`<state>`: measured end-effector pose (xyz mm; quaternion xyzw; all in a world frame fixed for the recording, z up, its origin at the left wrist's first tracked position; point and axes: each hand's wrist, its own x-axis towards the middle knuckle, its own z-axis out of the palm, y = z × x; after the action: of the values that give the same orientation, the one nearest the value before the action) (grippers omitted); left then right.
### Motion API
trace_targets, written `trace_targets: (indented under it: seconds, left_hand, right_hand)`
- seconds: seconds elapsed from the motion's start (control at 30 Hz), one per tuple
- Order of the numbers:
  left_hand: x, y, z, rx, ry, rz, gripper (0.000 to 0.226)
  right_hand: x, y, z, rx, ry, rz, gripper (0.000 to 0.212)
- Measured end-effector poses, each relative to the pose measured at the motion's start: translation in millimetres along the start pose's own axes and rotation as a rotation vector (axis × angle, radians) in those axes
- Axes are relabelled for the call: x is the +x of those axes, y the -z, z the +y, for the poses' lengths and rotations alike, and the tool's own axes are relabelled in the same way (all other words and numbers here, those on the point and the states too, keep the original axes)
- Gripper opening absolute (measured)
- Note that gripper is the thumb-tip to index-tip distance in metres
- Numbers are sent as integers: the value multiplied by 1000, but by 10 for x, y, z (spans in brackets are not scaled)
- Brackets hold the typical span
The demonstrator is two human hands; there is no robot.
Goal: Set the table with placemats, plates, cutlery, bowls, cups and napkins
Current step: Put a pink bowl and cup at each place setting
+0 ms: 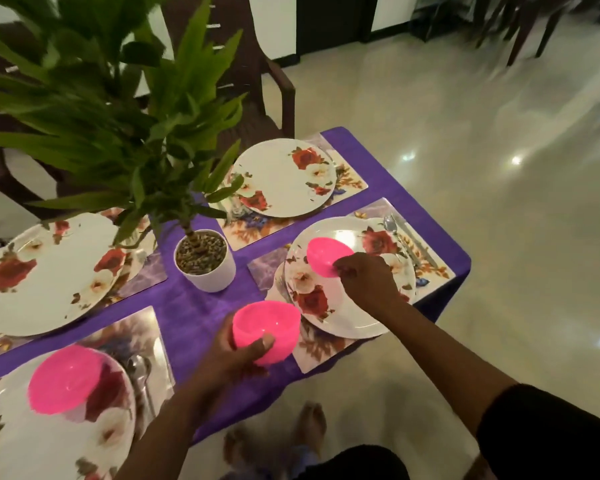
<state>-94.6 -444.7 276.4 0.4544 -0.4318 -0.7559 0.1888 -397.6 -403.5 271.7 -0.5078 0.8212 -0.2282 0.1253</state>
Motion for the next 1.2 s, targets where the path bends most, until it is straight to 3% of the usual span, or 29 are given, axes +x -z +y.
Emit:
trace_targets:
  seconds: [0.27, 0.4, 0.53, 0.63, 0.8, 1.03, 1.2]
  left_hand:
    - [161, -281, 38, 110, -16, 26, 95]
    - [287, -365, 36, 91, -32, 44, 80]
    - [362, -423, 31, 84, -36, 74, 90]
    - [405, -415, 0, 61, -28, 96, 88]
    - [446, -432, 7, 15, 13, 84, 106]
    - [491, -447, 89, -30, 50, 40, 104]
    - [568, -523, 61, -21, 82, 4, 98]
  right_hand:
    - [316, -168, 390, 57, -123, 72, 12]
    - [445, -186, 535, 47, -157, 79, 13]
    - [571, -192, 628, 37, -174, 80, 13]
    - [633, -225, 643, 21, -146, 81, 18]
    - [677, -180, 685, -2, -115, 61, 33]
    - [539, 39, 427, -56, -21, 101, 37]
    - [344, 48, 369, -70, 56, 4, 45]
